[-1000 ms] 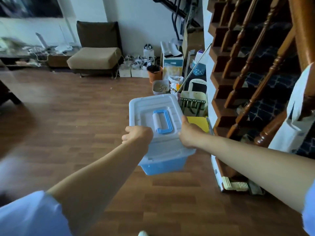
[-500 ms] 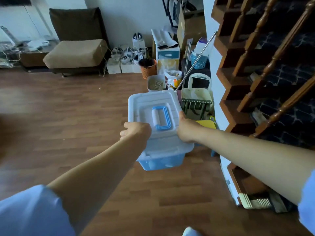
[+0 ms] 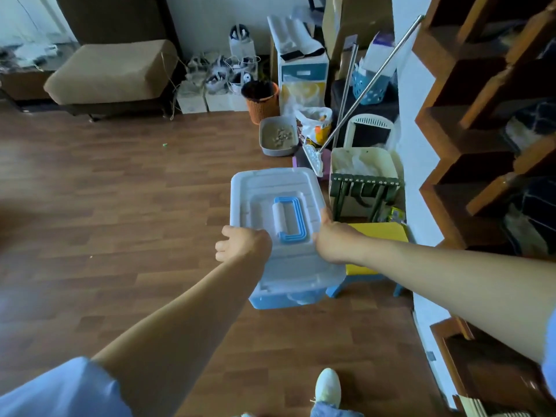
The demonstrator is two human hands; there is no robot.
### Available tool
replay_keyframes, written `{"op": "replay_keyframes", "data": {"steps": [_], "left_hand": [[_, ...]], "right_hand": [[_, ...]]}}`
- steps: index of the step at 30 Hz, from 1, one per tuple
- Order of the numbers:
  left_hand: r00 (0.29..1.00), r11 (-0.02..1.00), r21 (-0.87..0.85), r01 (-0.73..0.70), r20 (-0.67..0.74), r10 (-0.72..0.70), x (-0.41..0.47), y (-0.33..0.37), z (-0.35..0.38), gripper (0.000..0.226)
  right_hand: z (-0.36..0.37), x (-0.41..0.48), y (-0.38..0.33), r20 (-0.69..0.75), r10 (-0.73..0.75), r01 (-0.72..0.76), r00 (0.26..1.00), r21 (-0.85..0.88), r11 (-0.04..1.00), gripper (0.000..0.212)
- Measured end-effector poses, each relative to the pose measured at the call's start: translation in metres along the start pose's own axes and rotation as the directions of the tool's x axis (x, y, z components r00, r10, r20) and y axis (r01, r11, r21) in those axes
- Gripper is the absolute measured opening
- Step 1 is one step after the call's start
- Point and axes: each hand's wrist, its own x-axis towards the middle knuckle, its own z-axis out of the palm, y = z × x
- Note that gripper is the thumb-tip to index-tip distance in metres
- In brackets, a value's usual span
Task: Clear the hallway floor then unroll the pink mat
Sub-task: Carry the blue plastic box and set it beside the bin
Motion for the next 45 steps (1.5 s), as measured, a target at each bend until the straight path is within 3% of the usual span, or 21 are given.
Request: {"op": "replay_keyframes", "data": {"steps": [7,14,16,19,21,24,32,41,45], "left_hand": [[0.999,0.996,0.079,-0.033,0.019,0.031,0.114,-0.005,0.101,0.048],[0.998,0.987,0.154,-0.052,0.046,0.045,0.221,-0.074,0.232,0.046],[0.997,0.987,0.157,-0.038,0.073,0.027,0.250,-0.099,0.268,0.049],[0.994,0.991,0.130,-0.016,0.109,0.002,0.293,-0.127,0.318,0.053],[0.990,0.995,0.096,-0.021,0.137,0.008,0.316,-0.139,0.345,0.055],[0.987,0.997,0.051,-0.050,0.158,0.041,0.352,-0.154,0.389,0.057],[0.970,0.997,-0.064,-0.043,0.238,0.057,0.402,-0.181,0.450,0.062],[0.944,0.981,-0.157,-0.118,0.290,0.160,0.425,-0.172,0.474,0.067],[0.918,0.981,-0.174,-0.083,0.369,0.143,0.431,-0.162,0.477,0.067]], "right_hand": [[0.062,0.131,0.023,-0.013,0.076,-0.076,0.997,-0.010,0.997,0.061],[0.194,0.254,0.073,-0.030,0.146,-0.145,0.989,0.031,0.989,0.061],[0.235,0.283,0.085,-0.001,0.130,-0.130,0.991,-0.008,0.991,0.050],[0.284,0.327,0.101,0.031,0.134,-0.131,0.990,-0.089,0.987,0.051],[0.307,0.352,0.109,0.018,0.155,-0.154,0.988,-0.063,0.986,0.054],[0.337,0.394,0.124,0.033,0.154,-0.156,0.988,0.061,0.986,0.043],[0.386,0.459,0.153,0.075,0.273,-0.283,0.959,0.322,0.904,0.038],[0.384,0.491,0.163,0.078,0.230,-0.242,0.970,0.234,0.942,0.045],[0.382,0.501,0.168,0.047,0.203,-0.208,0.978,0.238,0.949,0.038]]}}
